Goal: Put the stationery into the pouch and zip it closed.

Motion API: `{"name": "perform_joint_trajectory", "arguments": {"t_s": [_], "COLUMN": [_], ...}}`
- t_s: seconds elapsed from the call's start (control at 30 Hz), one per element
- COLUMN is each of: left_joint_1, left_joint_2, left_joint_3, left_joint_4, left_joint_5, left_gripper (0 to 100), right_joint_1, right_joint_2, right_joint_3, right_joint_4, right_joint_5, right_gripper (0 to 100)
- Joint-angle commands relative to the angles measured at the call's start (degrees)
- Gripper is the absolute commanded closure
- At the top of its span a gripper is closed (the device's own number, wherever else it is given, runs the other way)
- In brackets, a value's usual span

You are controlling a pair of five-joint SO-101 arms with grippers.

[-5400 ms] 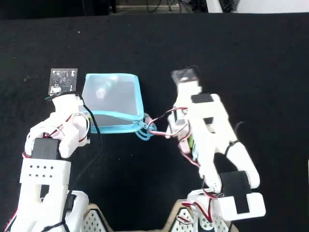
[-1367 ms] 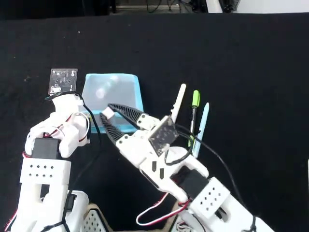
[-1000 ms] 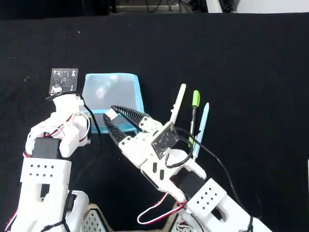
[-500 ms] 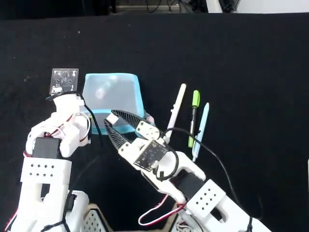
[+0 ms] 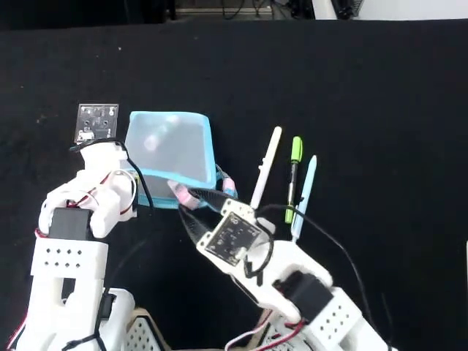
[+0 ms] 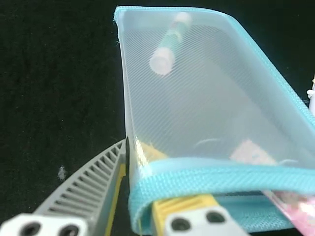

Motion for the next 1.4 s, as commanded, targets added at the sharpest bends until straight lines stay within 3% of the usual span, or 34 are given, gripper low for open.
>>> {"name": "perform_joint_trajectory", "arguments": {"t_s": [0.0,0.43,0.8,1.07,1.27,1.37], "left_joint_1": [-0.5,-0.5,-0.5,-0.5,-0.5,-0.5], "left_joint_2": [-0.3,-0.3,-0.3,-0.3,-0.3,-0.3], "left_joint_3": [-0.6,-0.6,-0.6,-0.6,-0.6,-0.6], "left_joint_4": [0.1,0.2,0.2,0.3,0.3,0.3], "left_joint_5": [0.6,0.6,0.6,0.6,0.5,0.5], "left_gripper": [97,97,97,97,97,97], "right_joint_1": [1.1,1.2,1.2,1.1,1.1,1.1], "right_joint_2": [-4.3,3.4,31.0,42.7,42.6,42.4], "right_joint_3": [-3.3,-5.8,-30.4,-36.6,-37.7,-40.3], "right_joint_4": [3.8,-1.8,12.0,12.7,16.6,20.2], "right_joint_5": [0.4,0.0,-0.1,-0.1,-0.1,-0.1], "right_gripper": [98.7,98.7,98.7,98.2,78.7,79.2]}}
